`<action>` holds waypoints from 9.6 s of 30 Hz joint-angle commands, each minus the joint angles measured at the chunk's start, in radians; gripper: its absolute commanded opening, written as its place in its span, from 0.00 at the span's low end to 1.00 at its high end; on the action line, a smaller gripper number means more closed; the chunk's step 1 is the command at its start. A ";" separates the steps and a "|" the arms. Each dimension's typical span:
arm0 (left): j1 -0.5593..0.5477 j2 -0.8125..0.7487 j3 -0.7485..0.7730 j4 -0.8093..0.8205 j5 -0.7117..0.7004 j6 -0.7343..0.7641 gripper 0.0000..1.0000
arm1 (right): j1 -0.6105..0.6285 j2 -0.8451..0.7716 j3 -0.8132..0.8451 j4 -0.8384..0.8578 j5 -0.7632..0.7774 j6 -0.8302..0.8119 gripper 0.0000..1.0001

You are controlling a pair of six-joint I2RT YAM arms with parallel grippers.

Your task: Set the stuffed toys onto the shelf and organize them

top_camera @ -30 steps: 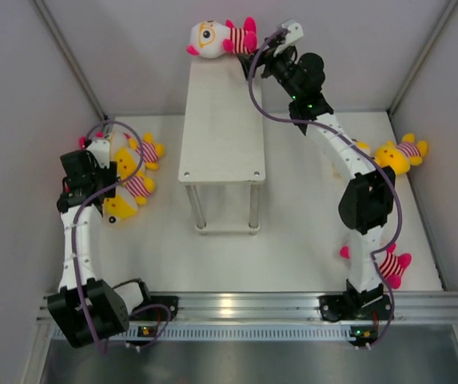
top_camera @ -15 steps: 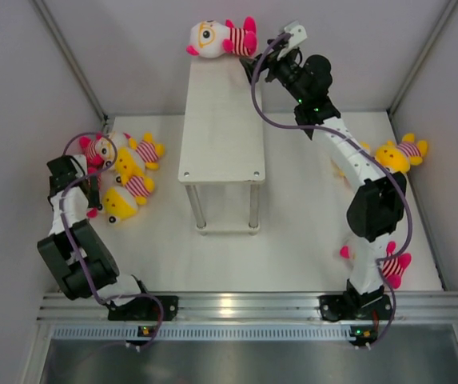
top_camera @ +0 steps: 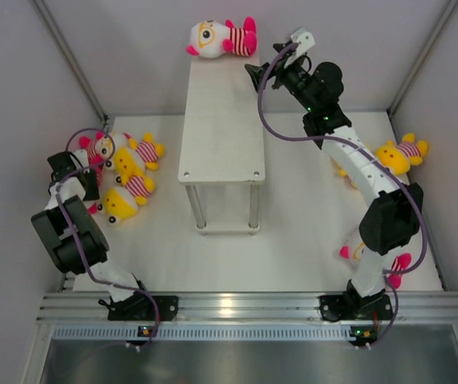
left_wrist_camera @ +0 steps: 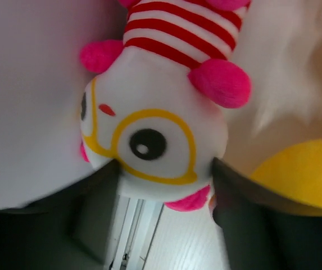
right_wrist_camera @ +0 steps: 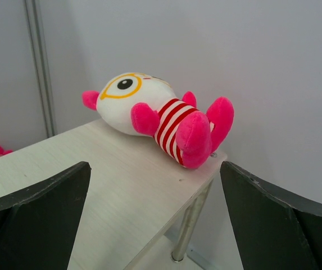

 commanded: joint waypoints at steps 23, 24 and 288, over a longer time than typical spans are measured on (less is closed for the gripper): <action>0.015 -0.769 0.115 -0.441 0.938 0.059 0.02 | 0.181 -0.396 -0.100 -0.174 -0.180 -0.113 0.99; 0.015 -0.771 0.144 -0.500 0.979 0.101 0.02 | 0.207 -0.372 -0.065 -0.235 -0.183 -0.127 0.99; -0.513 -0.863 0.606 -1.172 1.064 0.471 0.02 | 0.499 -0.078 0.281 -0.686 -0.526 0.166 0.99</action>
